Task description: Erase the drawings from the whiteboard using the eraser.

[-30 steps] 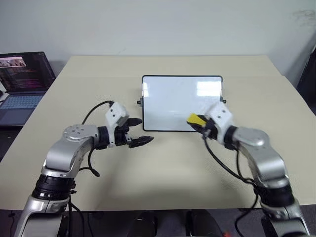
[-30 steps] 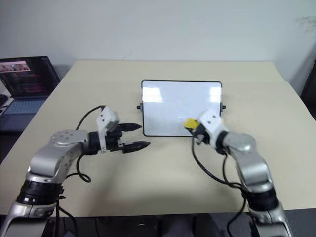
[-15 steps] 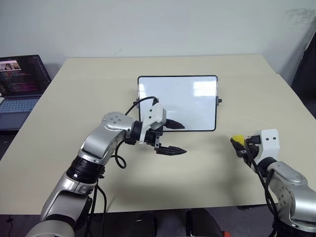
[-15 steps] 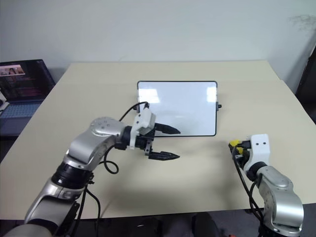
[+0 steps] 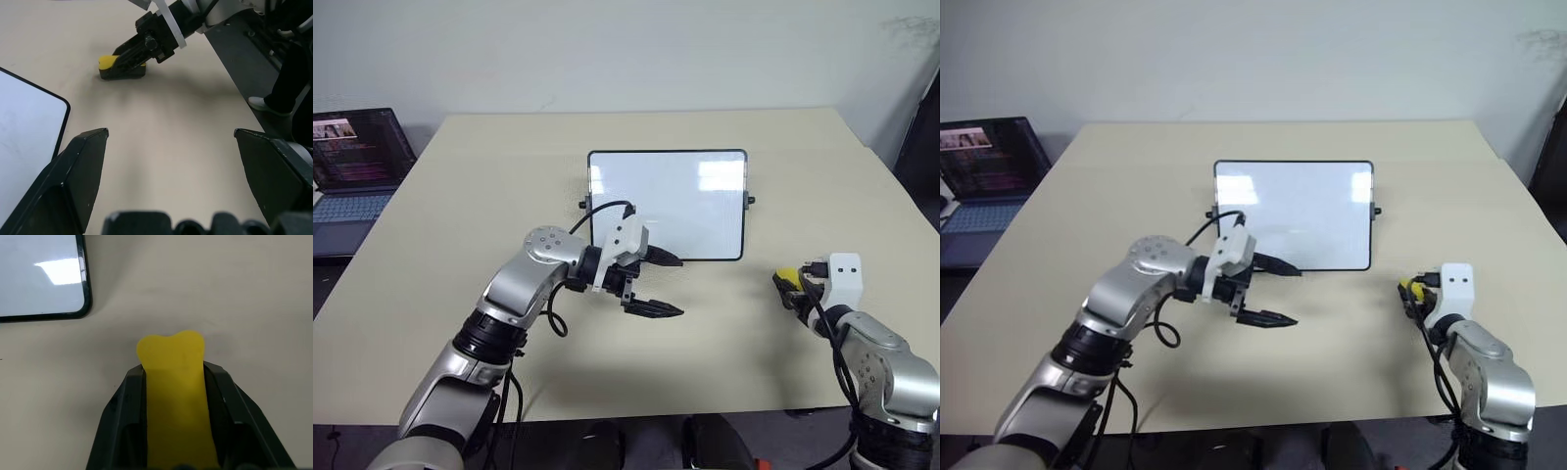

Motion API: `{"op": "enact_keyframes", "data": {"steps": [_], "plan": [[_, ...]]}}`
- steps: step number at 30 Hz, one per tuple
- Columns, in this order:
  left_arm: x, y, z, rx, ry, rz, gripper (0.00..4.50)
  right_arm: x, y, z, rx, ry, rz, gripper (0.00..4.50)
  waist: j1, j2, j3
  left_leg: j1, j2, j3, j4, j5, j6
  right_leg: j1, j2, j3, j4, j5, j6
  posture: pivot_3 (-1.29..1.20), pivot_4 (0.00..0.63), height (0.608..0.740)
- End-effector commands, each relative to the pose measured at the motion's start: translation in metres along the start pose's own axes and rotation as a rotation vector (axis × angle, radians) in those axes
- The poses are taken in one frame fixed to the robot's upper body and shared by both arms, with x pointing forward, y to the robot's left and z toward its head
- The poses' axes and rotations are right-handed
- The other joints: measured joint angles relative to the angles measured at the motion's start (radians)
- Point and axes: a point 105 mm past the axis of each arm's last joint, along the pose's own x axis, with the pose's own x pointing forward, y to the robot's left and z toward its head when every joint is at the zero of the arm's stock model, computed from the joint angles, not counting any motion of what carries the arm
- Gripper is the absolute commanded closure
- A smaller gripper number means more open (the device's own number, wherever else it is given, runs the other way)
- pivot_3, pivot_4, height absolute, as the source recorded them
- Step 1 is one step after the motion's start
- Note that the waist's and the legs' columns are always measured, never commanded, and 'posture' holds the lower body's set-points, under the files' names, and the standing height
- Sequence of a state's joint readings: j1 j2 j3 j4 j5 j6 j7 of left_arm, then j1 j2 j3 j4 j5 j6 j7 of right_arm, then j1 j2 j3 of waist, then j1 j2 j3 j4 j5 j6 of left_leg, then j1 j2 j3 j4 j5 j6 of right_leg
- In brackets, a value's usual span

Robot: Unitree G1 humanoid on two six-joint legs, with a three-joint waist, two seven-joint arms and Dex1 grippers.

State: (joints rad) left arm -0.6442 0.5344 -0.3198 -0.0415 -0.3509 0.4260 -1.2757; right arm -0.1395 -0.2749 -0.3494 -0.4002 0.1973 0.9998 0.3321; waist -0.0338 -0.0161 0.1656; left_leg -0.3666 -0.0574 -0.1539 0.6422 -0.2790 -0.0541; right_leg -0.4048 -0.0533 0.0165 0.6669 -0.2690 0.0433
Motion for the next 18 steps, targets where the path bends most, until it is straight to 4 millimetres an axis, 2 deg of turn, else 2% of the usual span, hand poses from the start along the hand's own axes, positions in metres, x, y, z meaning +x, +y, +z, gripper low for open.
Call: {"op": "enact_keyframes", "data": {"steps": [1, 6, 12, 15, 18], "plan": [[-0.003, 0.001, 0.005, 0.026, -0.016, 0.022, 0.0, 0.003, -0.001, 0.014, -0.025, -0.056, 0.012, 3.31, 0.0, 0.0, 0.0, 0.0, 0.0, 0.0, 0.0, 0.0, 0.0, 0.0, 0.0, 0.0, 0.0, 0.0, 0.0, 0.0, 0.15, 0.74], [-0.004, 0.0, 0.004, 0.017, -0.021, 0.032, 0.0, 0.005, 0.0, 0.018, -0.028, -0.067, 0.021, 3.31, 0.001, 0.0, 0.0, 0.0, 0.0, 0.002, 0.0, 0.0, 0.0, 0.0, 0.0, 0.0, 0.0, 0.0, 0.0, 0.0, 0.15, 0.74], [-0.001, -0.001, 0.005, 0.015, -0.028, 0.036, 0.0, 0.009, -0.003, 0.019, -0.03, -0.074, 0.012, 1.25, 0.001, 0.0, 0.0, 0.0, 0.0, 0.002, 0.001, 0.0, 0.0, 0.0, 0.0, 0.0, 0.0, 0.0, 0.0, 0.0, 0.15, 0.74], [-0.001, 0.001, 0.005, 0.011, -0.033, 0.056, 0.0, 0.008, 0.001, 0.027, -0.043, -0.119, 0.041, 0.1, 0.001, 0.0, 0.0, 0.0, 0.0, 0.003, 0.001, 0.0, 0.0, 0.0, 0.0, 0.0, 0.001, 0.0, 0.0, 0.0, 0.15, 0.74], [-0.006, 0.012, 0.002, 0.004, -0.038, 0.14, 0.0, 0.002, 0.011, 0.046, -0.091, -0.229, 0.081, 0.04, 0.001, 0.0, 0.0, 0.0, 0.0, 0.003, 0.001, 0.0, 0.0, 0.0, 0.0, 0.0, 0.001, 0.0, 0.0, 0.0, 0.15, 0.74]]}}
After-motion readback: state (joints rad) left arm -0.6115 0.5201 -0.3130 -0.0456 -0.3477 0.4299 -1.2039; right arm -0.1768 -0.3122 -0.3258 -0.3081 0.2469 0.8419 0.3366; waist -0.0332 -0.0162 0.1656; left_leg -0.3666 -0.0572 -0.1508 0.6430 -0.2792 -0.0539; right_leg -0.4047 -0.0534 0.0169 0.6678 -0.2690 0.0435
